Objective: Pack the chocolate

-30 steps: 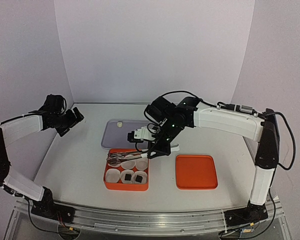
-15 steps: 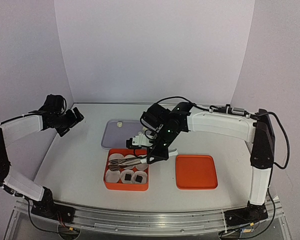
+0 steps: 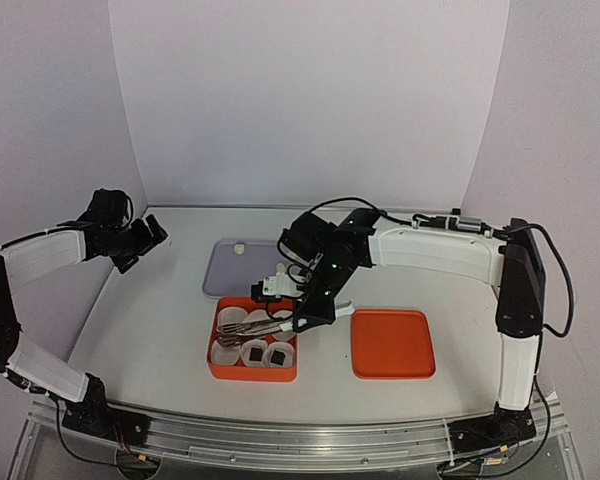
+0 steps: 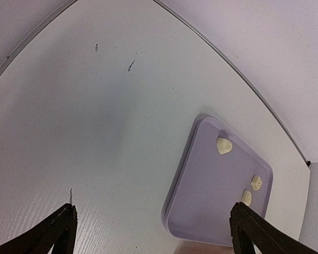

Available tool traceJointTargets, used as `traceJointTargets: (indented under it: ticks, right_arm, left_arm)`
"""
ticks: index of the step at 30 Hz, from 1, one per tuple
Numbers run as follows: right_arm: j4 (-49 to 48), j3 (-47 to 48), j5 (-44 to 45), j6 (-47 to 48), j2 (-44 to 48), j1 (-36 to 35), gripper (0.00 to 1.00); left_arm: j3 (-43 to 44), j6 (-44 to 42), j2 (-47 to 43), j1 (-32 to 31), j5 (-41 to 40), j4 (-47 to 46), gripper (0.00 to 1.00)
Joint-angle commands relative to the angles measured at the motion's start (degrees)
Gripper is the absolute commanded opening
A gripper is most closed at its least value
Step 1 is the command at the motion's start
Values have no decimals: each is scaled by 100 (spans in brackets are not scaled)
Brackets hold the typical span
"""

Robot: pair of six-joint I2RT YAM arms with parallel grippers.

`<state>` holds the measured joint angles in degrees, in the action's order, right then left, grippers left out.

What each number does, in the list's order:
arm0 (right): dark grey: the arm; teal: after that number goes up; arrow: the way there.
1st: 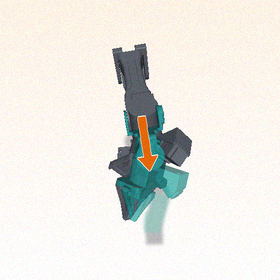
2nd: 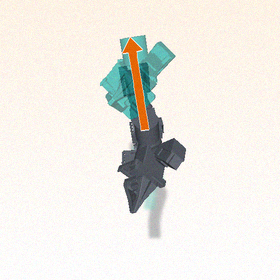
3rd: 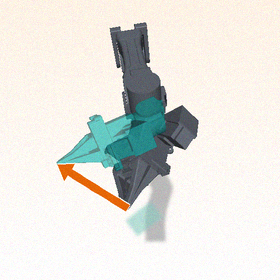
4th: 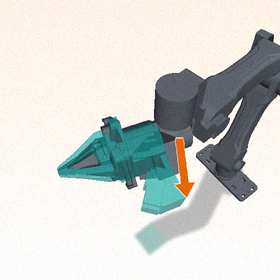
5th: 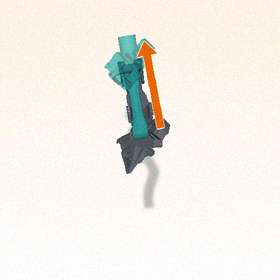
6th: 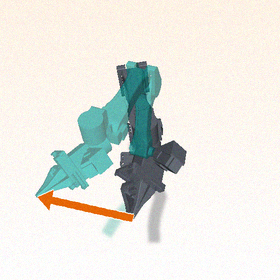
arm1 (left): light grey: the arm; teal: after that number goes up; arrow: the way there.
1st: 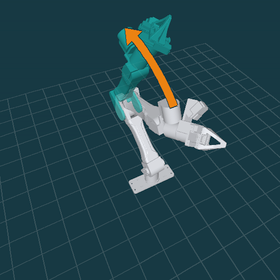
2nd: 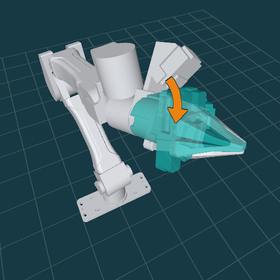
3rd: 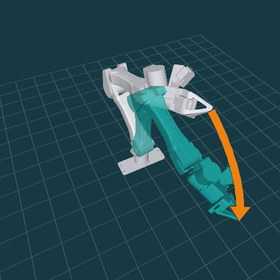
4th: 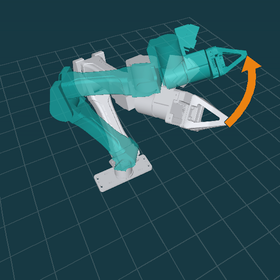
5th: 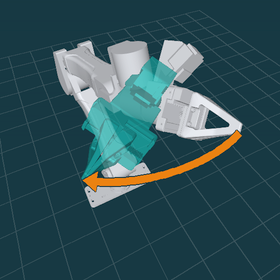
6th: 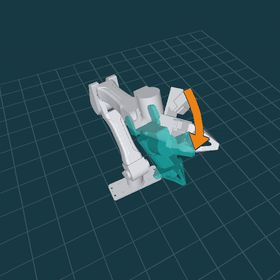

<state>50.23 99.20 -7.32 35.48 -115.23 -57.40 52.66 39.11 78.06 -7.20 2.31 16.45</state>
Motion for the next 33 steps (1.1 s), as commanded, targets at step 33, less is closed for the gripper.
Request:
traceJointTargets:
  ticks: [33]
  right_arm:
    - [-56, 401, -159, -199, -442, -187, 20]
  left_arm:
    - [-169, 16, -332, -13, -364, 52, 100]
